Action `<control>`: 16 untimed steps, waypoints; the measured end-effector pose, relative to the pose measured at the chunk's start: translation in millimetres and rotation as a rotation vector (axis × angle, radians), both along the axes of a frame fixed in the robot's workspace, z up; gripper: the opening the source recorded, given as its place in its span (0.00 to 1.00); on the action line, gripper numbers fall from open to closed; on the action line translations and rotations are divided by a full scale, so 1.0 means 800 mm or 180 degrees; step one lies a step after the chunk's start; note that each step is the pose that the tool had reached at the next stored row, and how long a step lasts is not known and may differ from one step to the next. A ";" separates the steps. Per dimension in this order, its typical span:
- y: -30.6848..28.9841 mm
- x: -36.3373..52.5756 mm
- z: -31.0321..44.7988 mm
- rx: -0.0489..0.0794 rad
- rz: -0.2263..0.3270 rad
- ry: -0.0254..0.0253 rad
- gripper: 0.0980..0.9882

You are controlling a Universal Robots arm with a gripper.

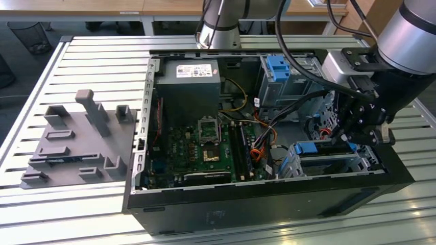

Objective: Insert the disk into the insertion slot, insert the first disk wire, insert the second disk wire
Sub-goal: 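Insert the first disk wire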

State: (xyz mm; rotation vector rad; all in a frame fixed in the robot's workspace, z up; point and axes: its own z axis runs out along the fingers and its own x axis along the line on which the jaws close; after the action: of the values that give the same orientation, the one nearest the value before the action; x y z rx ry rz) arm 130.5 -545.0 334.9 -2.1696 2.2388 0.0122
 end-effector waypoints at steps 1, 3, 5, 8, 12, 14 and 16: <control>0.0000 0.000 -0.0002 0.0000 0.0000 0.0000 0.08; 0.0000 0.001 -0.0005 0.0000 0.0000 0.0000 0.08; 0.0000 0.001 -0.0008 0.0001 0.0000 0.0000 0.08; 0.0000 0.002 -0.0011 0.0000 0.0000 0.0000 0.08; 0.0001 0.002 -0.0027 0.0001 0.0000 0.0000 0.08; 0.0000 0.002 -0.0037 0.0000 0.0000 0.0002 0.08; 0.0000 0.002 -0.0053 0.0000 0.0000 0.0006 0.08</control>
State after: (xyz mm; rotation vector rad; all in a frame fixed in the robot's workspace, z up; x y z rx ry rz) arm 131.9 -545.0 330.6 -2.1706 2.2397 0.0145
